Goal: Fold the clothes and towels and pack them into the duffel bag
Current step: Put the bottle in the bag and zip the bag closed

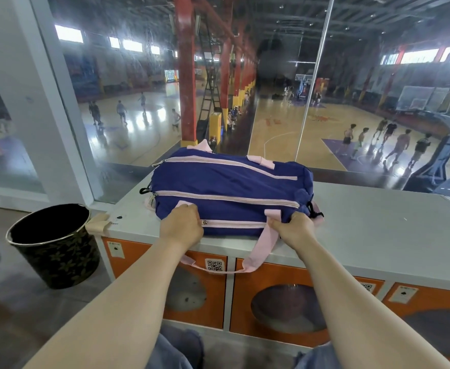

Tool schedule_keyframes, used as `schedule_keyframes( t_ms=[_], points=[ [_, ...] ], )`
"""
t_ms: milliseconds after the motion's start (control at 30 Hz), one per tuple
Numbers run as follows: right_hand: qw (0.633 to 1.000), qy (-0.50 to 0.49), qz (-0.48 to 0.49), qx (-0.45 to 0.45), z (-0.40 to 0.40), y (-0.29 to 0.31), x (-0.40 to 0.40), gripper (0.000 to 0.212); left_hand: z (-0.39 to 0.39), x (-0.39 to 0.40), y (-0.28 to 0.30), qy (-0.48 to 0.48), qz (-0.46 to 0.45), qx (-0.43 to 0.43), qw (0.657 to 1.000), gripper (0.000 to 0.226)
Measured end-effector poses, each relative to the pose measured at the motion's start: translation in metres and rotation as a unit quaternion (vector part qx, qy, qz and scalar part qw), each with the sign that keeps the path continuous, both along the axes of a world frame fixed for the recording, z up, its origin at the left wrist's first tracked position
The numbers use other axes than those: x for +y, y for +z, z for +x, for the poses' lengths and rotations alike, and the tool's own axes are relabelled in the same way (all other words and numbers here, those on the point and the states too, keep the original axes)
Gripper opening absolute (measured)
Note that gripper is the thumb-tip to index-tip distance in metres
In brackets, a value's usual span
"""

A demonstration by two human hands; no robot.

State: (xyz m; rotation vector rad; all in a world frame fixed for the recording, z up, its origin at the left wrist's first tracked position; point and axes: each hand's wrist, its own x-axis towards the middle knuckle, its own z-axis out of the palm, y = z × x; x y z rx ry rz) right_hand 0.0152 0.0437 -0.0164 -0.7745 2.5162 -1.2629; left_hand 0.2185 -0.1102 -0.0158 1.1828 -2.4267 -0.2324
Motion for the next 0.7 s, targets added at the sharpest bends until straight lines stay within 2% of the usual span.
schedule_keyframes(
  t_ms=[300, 433, 700],
  points=[
    [1.0, -0.003, 0.01, 0.003, 0.003, 0.002, -0.001, 0.028, 0.013, -0.006, 0.002, 0.064, -0.007, -0.036, 0.997, 0.032],
    [1.0, -0.003, 0.009, 0.01, 0.005, 0.004, 0.0, 0.028, 0.012, -0.004, 0.004, 0.072, -0.021, -0.05, 0.996, 0.032],
    [1.0, 0.01, 0.018, 0.022, 0.013, -0.001, -0.004, 0.03, 0.021, -0.016, -0.001, 0.091, 0.03, -0.03, 0.995, 0.024]
  ],
)
